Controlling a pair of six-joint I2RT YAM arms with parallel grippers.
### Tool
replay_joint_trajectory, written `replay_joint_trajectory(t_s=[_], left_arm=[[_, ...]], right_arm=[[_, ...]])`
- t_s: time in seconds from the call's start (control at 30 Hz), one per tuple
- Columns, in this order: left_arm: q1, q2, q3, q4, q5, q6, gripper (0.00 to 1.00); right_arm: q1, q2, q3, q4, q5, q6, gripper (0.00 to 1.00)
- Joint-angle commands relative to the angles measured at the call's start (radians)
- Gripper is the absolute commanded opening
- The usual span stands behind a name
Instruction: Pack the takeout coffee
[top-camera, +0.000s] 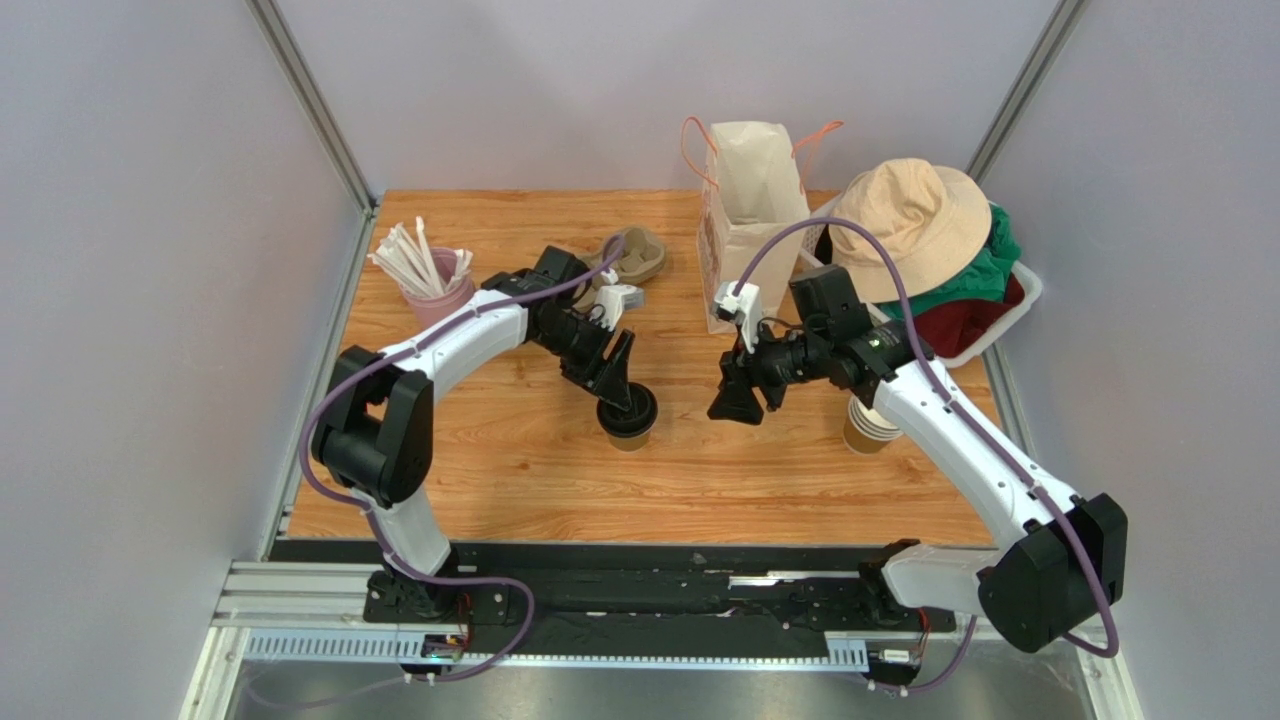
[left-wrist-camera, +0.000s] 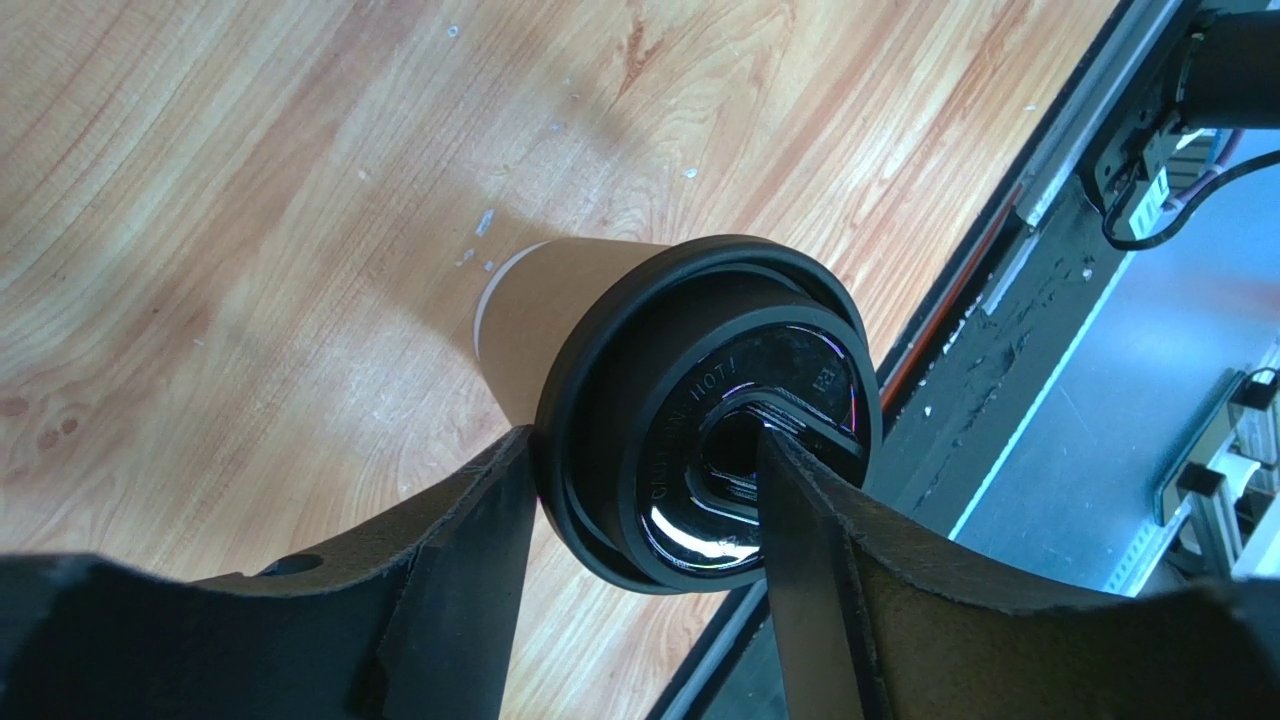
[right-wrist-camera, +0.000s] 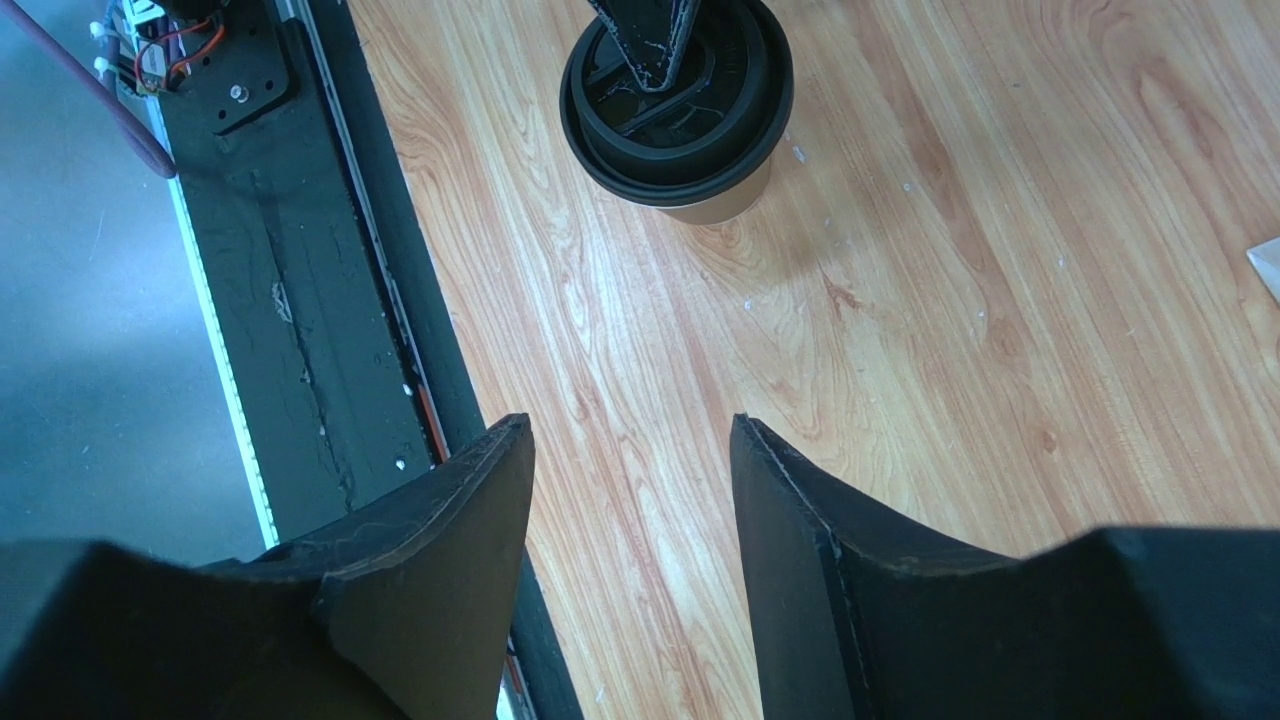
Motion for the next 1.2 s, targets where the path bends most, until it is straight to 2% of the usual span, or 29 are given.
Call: replay_joint_trajectory(t_s=[0.0,0.33,0.63,0.87,1.17], left_arm=[[-0.021,0.021,-0.018,0.02,-0.112,0.02,0.62],[-0.038,0.034,-0.052,0.04,-0.197,0.014,0.6],[-0.067,0.072,-0.041,0.036,-0.313,0.011,0.56],[-0.084,0.086,-0.031,0.033,-0.349,0.009,0.56],[-0.084,0.083,-0.029,0.022,-0.352,0.028,0.56]], right_arm=[[-0.002,0.028,-0.022,0.087,-0.033,0.067,0.54],[-0.002,0.227,0.002,0.163,-0.085,0.233,0.52],[-0.003,0.428,0.067,0.193,-0.191,0.317,0.45],[-0.003,0.502,0.088,0.273,-0.266,0.423,0.45],[-0.002,0.546,0.071,0.353,-0.247,0.487,0.42]])
